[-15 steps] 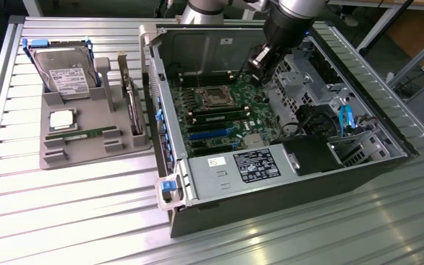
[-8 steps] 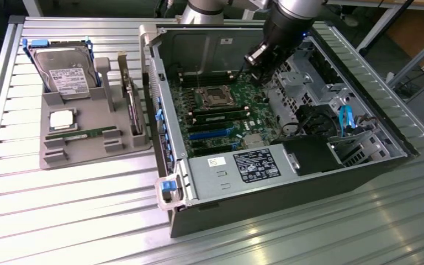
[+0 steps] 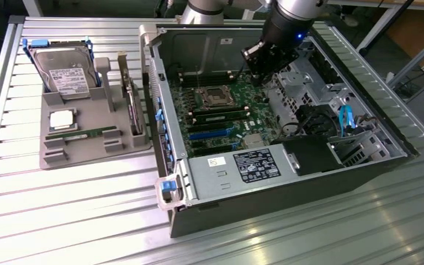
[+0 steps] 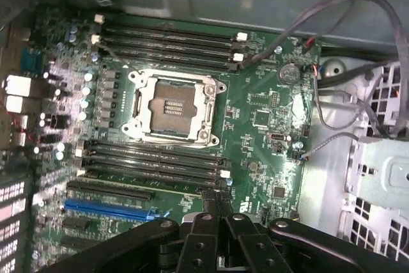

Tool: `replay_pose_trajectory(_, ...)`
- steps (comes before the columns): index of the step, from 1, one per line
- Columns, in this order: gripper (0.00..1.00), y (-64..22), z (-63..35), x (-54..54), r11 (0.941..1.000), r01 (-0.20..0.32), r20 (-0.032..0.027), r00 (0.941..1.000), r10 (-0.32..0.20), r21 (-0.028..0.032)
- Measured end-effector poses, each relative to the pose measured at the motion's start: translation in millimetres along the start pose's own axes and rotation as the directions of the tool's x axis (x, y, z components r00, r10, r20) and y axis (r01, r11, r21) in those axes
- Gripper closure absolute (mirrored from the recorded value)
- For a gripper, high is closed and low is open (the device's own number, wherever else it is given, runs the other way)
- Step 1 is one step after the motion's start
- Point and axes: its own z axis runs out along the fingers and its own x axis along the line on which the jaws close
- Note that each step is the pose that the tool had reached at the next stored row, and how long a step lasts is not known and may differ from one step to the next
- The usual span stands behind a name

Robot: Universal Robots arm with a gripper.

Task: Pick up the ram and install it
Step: 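Press down the ram until it locks into place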

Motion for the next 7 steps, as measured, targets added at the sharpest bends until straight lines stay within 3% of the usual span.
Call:
replay_pose_trajectory(1, 0.90, 0.0, 0.1, 0.0, 0.9996, -0.027, 0.0009, 0.9996, 0.027, -0.0007)
replay_pose_trajectory(7, 0.90, 0.0, 0.1, 0.0, 0.9996, -0.027, 0.0010, 0.9996, 0.027, -0.0008)
